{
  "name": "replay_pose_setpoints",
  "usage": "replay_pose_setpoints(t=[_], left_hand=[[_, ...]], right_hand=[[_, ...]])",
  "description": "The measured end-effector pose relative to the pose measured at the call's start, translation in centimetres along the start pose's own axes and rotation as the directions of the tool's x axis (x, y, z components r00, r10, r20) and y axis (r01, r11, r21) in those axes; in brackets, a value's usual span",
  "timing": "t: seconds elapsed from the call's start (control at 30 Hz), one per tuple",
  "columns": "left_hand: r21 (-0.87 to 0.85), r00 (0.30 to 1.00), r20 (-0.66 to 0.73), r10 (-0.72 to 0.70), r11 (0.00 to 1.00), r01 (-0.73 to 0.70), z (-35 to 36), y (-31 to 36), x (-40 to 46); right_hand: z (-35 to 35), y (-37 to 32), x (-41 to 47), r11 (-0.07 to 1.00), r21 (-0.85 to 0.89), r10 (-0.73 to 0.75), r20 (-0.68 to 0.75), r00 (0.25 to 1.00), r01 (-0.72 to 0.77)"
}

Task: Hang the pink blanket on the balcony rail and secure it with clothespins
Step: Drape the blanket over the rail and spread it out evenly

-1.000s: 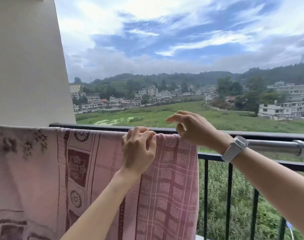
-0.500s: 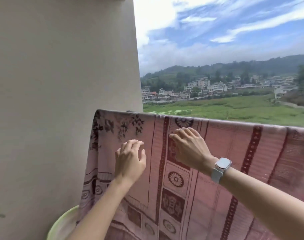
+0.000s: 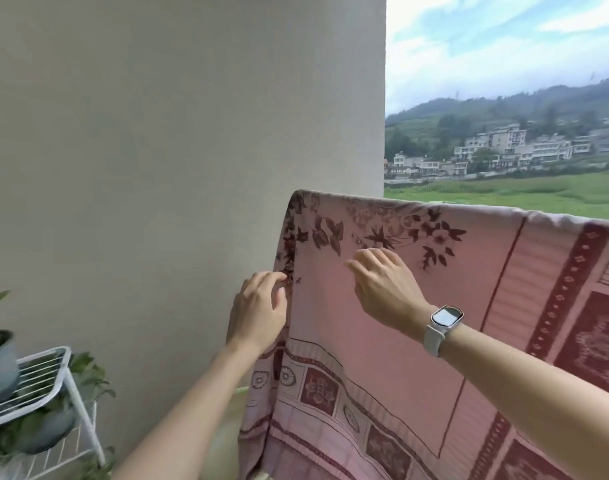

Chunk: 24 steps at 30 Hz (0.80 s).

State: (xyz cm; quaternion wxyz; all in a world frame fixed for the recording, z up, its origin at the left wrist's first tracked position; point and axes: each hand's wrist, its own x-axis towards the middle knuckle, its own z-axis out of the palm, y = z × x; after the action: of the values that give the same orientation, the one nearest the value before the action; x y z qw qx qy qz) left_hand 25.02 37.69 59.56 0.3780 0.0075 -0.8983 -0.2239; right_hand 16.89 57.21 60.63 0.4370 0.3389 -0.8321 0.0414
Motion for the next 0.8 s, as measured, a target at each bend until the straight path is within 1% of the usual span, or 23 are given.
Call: replay_pose_setpoints(t=[0.13, 0.2, 0.3, 0.33, 0.4, 0.5, 0.6, 0.7, 0.77, 0.8], left_hand=[[0.002, 0.999, -0.017, 0.051, 0.999, -0.051, 3.3, -4.1, 6.9], [-0.003, 0.998, -0.01, 0.054, 0.999, -0.054, 4.9, -6.0, 11.1], [-0.038, 0.999, -0.014, 0.037, 0.999, -0.038, 6.9, -8.6, 17.1], [-0.056, 0.999, -0.019, 0.038, 0.998, -0.039, 7.6, -9.3, 18.9], [-0.097, 0.999, -0.014, 0.041, 0.994, -0.042, 9.0, -10.4, 22.1], [-0.157, 0.999, 0.039, 0.021, 0.987, -0.015, 11.6, -12.3, 25.9], [-0.226, 0.995, 0.102, -0.001, 0.974, 0.024, 14.3, -14.1, 29.3], [-0.325, 0.986, 0.163, 0.028, 0.945, 0.027, 16.7, -15.4, 32.0], [-0.421, 0.984, 0.157, 0.081, 0.907, -0.008, 17.9, -15.9, 33.1], [-0.47, 0.986, 0.131, 0.099, 0.882, -0.026, 18.3, -16.1, 33.4]], right_hand=[[7.1, 1.1, 6.4, 1.0, -0.011, -0.025, -0.068, 0.997, 0.024], [10.0, 1.9, 10.0, 0.999, -0.011, -0.033, -0.09, 0.995, 0.032], [13.5, 3.1, 15.2, 0.992, -0.108, -0.074, -0.115, 0.991, 0.062], [14.4, 3.4, 16.8, 0.987, -0.151, -0.07, -0.117, 0.991, 0.052], [15.8, 3.6, 19.5, 0.974, -0.224, -0.006, -0.093, 0.996, -0.015], [17.6, 3.7, 22.1, 0.93, -0.342, 0.128, -0.039, 0.991, -0.133], [18.7, 4.4, 23.8, 0.884, -0.409, 0.225, -0.049, 0.973, -0.225], [19.1, 4.9, 24.5, 0.873, -0.406, 0.242, -0.118, 0.963, -0.269], [19.4, 4.8, 24.8, 0.871, -0.407, 0.234, -0.149, 0.961, -0.275], [19.7, 4.9, 24.8, 0.871, -0.404, 0.233, -0.161, 0.959, -0.28]])
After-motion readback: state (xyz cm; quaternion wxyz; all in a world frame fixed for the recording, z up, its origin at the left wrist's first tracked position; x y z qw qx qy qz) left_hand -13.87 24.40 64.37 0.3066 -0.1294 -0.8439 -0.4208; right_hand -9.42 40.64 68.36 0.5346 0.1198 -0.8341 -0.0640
